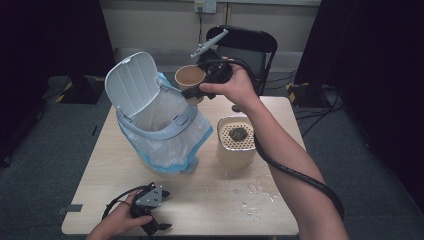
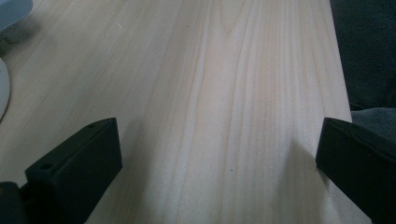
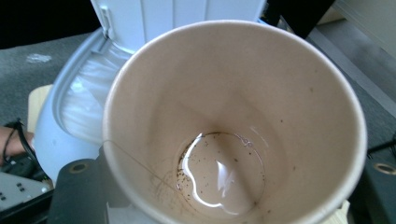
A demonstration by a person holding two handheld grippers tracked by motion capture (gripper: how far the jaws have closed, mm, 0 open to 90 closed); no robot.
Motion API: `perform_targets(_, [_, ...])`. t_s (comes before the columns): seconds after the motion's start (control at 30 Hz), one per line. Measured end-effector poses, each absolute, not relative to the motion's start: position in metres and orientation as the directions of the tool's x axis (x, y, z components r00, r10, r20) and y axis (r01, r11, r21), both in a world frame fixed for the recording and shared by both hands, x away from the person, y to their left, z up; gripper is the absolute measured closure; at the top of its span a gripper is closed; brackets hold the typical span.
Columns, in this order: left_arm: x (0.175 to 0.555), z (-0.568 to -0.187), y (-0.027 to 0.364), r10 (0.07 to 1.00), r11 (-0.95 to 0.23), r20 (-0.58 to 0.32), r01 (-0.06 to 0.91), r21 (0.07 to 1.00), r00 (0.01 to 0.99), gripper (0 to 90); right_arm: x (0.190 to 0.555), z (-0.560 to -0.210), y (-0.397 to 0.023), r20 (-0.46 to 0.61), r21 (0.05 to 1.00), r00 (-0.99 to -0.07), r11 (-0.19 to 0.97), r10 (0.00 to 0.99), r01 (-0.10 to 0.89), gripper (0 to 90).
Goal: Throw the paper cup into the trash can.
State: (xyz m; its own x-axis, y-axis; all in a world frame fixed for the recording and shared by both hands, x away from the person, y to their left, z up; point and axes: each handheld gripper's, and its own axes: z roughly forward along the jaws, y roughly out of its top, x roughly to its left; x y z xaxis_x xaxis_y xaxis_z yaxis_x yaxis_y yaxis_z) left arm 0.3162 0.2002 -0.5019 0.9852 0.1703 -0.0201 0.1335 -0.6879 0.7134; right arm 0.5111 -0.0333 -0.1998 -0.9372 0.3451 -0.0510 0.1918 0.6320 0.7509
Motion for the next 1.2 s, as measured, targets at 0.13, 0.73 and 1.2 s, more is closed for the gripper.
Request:
perform_targets(0.13, [0.316,-0.502,0.200,0.171,-0.688,-0.020,0.134,0.714,0.985,0.0,0.510,-0.199,-0.022,-0.048,0.757,-0.943,0.628,0.330,0.182,27.1])
perform_targets(0.73, [0.316,-0.502,0.200,0.173,-0.689,-0.018,0.134,0.712,0.985,0.0,0.503,-0.214,0.029,-0.014,0.756,-0.966,0.635,0.258,0.159,26.9])
perform_targets(1.2, [0.316,-0.502,0.200,0.173,-0.689,-0.019,0.134,0.712,0.985,0.0,0.505,-0.228,0.042,0.073,0.776,-0.965,0.594,0.251,0.213,15.2])
